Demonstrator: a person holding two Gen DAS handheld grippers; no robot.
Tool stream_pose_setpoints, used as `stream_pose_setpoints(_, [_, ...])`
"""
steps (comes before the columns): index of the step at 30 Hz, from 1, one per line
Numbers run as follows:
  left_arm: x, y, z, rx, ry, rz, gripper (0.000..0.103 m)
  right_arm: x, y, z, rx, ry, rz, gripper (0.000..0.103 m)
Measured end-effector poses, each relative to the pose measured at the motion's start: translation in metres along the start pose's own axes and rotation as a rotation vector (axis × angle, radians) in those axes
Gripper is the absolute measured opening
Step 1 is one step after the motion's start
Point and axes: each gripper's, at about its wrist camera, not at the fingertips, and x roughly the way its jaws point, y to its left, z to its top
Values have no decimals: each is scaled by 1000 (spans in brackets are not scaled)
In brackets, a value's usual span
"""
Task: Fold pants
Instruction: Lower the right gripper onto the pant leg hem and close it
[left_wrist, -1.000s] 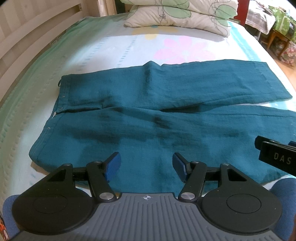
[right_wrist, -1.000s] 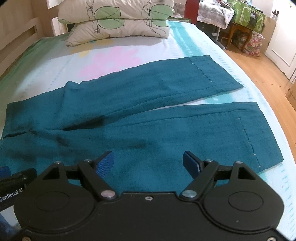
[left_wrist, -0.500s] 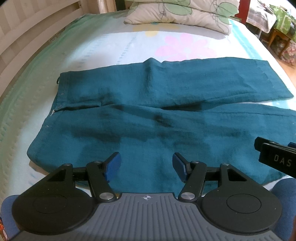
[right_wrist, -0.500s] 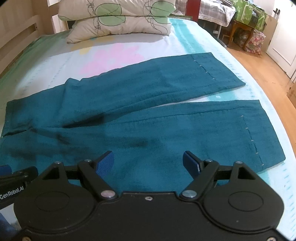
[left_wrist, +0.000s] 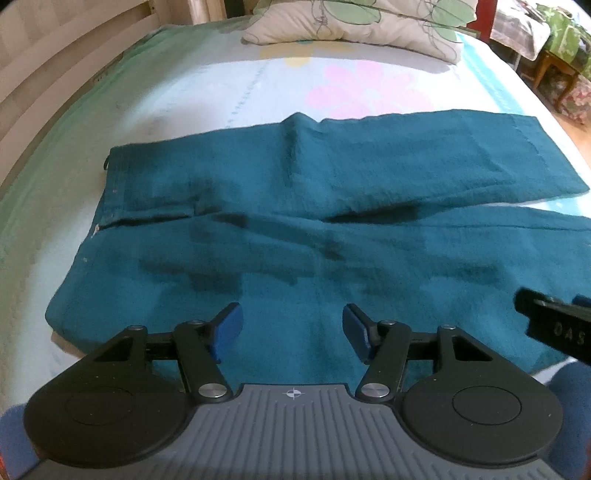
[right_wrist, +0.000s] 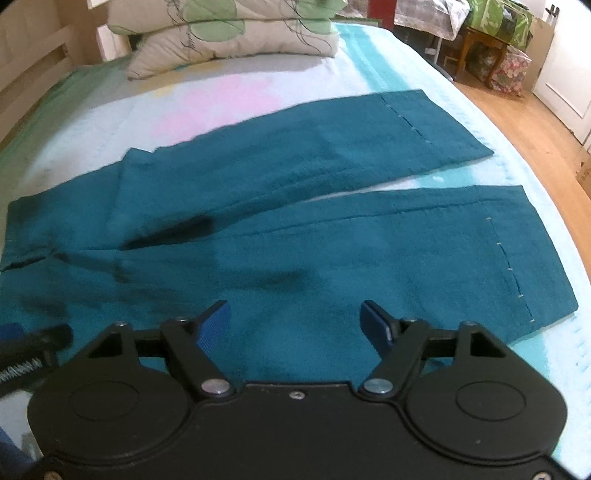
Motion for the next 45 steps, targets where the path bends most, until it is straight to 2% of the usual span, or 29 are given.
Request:
stream_pose_setpoints(3, [7,0,12,4,-10,5,58,11,-7,6,4,33,8,64])
stream_pose_setpoints(11, [46,-2,55,2,-42,6,58,29,-23,42,-6,15,-7,64])
stream_pose_setpoints(18, [103,5,80,27,-40,2,58,58,-36,102,48,-12,-6,64])
stream_pose_setpoints(22, [129,16,90,31,-55,6,58,83,-44,149,101,-14,-13,63])
stream_pose_setpoints(26, [157,27,91,22,-23,-15,59,121,-49,202,149,-8,-76,63])
stream_pose_setpoints(30, [157,39,91,50,-79,-69,59,170,-54,245,212,8,-127,63])
stream_pose_setpoints(33, [161,47,92,17,-138,-76,59,204,-54,273,256,14,-164,63])
stream_pose_setpoints(36, [162,48,92,36,-184,-66,59,231,-56,298,286,5,-214,63])
stream_pose_setpoints(40, [164,44,94,39,-235,-67,59,262,-56,324,292,42,-280,63])
stream_pose_setpoints(45, [176,42,101,42,-267,-62,59,290,-60,332,310,159,-381,63])
